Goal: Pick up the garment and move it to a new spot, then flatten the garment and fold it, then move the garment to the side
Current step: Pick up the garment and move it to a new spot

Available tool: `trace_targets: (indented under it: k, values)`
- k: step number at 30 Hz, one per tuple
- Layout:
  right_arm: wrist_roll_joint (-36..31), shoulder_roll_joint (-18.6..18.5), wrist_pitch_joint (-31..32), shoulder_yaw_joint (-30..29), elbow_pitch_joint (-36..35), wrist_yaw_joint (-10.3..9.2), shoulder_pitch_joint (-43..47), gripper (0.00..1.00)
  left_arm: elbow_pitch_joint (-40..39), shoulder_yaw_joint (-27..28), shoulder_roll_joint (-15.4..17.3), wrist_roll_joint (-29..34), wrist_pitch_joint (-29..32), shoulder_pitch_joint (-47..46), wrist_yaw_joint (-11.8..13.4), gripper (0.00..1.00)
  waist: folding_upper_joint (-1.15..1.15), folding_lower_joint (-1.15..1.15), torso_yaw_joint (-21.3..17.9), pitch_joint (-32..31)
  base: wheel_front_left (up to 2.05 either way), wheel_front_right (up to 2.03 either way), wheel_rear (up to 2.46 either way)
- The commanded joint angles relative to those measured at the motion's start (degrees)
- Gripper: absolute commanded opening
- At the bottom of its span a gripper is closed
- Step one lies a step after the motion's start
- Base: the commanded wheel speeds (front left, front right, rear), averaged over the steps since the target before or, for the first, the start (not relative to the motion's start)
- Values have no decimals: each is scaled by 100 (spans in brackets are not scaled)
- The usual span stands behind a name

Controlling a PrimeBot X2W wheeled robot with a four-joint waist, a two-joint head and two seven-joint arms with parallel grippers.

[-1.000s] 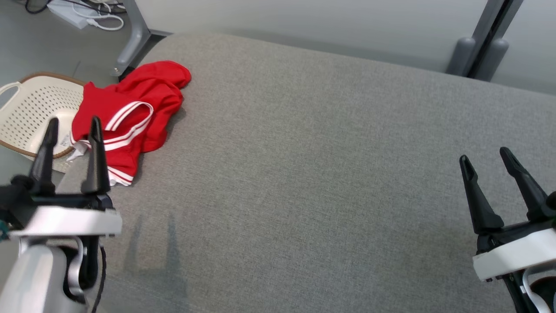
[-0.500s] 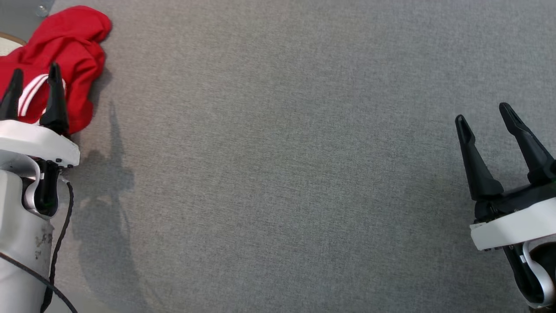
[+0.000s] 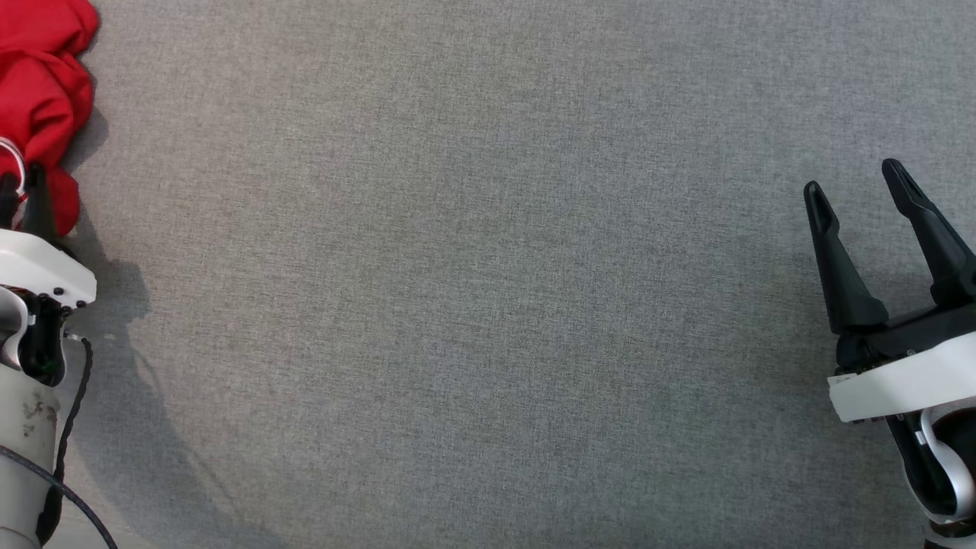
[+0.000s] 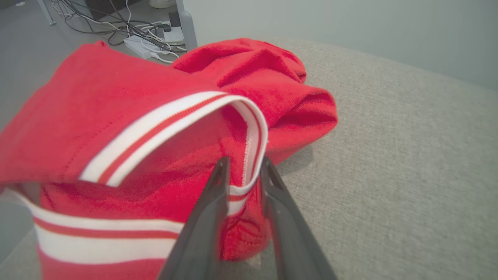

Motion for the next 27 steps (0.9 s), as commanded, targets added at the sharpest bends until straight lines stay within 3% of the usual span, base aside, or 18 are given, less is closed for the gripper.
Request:
trace_targets:
  k: [1,9,18,27]
  values:
    - [6,-25,-44,-38,1,2,-56,100,45,-10,71,-23,-78,-106,-18,0,0,0,6,-11,0,0,0]
    - [42,72,-147,-73,140,2,15,100,-352,-49,339,141,-382,-113,-22,0,0,0,11,-304,0,0,0]
    - [50,193,-333,-81,332,2,172,100,-2153,506,391,552,-387,586,355,0,0,0,-109,-863,0,0,0]
    - [104,375,-552,-75,564,2,490,100,-4427,647,298,936,-365,2161,868,0,0,0,-455,-1520,0,0,0]
